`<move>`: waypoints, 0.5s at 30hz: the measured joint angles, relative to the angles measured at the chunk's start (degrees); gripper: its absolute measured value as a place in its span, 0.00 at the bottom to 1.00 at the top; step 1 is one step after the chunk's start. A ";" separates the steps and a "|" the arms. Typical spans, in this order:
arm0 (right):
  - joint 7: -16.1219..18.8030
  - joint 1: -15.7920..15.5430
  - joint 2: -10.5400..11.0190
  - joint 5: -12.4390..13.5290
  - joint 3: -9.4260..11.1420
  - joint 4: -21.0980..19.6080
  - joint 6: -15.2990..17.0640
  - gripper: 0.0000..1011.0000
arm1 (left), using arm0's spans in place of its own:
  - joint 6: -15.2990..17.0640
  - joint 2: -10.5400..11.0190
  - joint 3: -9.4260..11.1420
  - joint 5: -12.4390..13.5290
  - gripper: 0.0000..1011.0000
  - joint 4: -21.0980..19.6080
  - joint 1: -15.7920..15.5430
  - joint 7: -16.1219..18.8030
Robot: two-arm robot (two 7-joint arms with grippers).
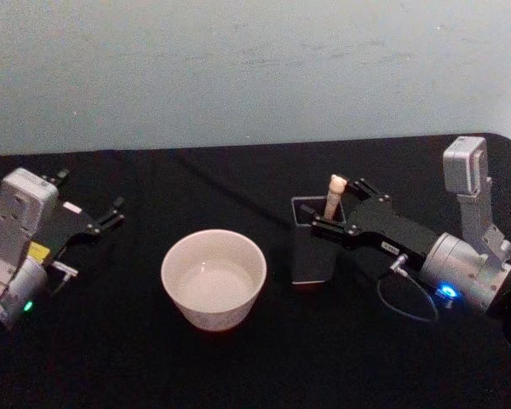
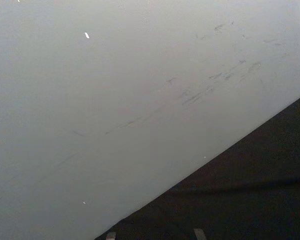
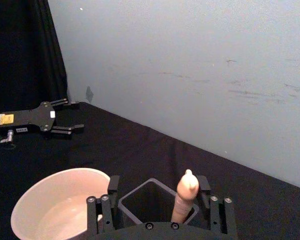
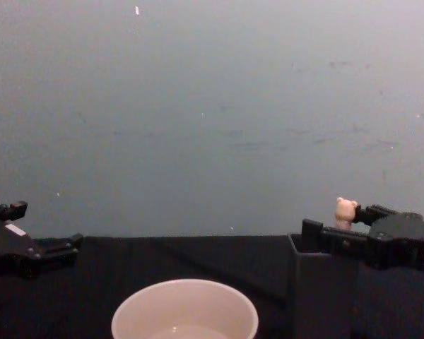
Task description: Pick up the stirring spoon with one hand, stir inside the cup, then place it back in its original position.
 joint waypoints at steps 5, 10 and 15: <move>0.15 0.01 -0.13 0.15 0.25 -0.08 -0.37 0.99 | 0.00 0.00 0.00 0.00 0.99 0.00 0.00 0.00; 0.39 0.38 -0.50 0.20 1.18 -0.88 -2.04 0.99 | 0.00 0.00 0.00 0.00 0.99 0.00 0.00 0.00; -0.88 1.06 -1.41 0.30 3.34 -2.17 -4.89 0.99 | 0.00 0.00 0.00 0.00 0.99 0.00 0.00 0.00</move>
